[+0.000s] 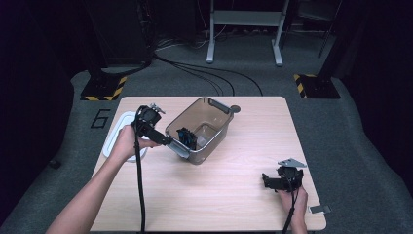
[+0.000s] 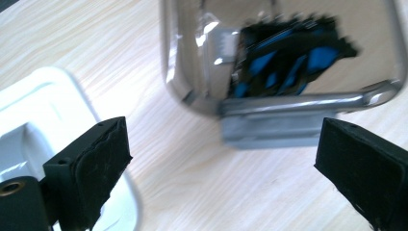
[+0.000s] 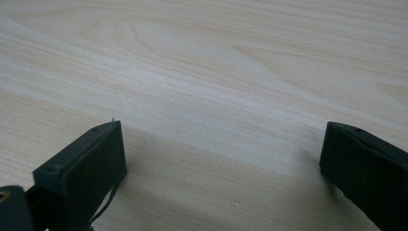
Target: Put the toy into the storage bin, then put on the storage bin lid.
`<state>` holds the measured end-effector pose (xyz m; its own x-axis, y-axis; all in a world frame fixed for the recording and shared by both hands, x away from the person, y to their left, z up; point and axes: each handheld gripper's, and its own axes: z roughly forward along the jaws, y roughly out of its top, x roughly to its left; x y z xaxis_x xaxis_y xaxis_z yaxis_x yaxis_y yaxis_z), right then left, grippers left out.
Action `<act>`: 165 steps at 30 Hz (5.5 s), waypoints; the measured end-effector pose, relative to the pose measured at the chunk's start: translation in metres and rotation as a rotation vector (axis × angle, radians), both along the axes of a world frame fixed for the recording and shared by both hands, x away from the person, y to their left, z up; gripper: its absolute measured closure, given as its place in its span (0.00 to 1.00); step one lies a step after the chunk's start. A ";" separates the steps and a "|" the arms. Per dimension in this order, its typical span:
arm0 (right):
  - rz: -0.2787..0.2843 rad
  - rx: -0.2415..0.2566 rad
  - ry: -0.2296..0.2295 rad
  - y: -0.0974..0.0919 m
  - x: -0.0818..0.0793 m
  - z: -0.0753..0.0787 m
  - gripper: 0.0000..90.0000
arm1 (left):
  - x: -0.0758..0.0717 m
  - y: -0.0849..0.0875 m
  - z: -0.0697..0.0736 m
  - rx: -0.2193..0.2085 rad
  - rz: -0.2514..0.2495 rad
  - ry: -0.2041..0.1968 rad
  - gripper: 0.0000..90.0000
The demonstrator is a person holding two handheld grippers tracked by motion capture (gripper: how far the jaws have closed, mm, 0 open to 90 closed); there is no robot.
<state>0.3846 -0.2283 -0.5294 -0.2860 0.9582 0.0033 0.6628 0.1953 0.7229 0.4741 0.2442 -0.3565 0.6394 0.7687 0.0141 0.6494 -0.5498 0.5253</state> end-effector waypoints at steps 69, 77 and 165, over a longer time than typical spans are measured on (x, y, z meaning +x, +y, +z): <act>0.001 0.003 0.001 0.000 0.000 0.000 0.02 | 0.054 0.111 -0.120 -0.018 0.519 -0.163 0.74; 0.001 0.002 0.001 0.000 0.000 0.000 0.02 | 0.048 0.111 -0.090 -0.042 0.478 -0.171 0.74; 0.022 -0.003 0.008 0.000 0.001 0.000 0.00 | 0.060 -0.089 0.030 0.007 -0.074 -0.141 0.74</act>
<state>0.3852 -0.2284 -0.5297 -0.3069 0.9517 0.0029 0.6639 0.2118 0.7172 0.5342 0.1553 -0.3268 0.6854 0.7193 0.1131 0.5270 -0.5973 0.6046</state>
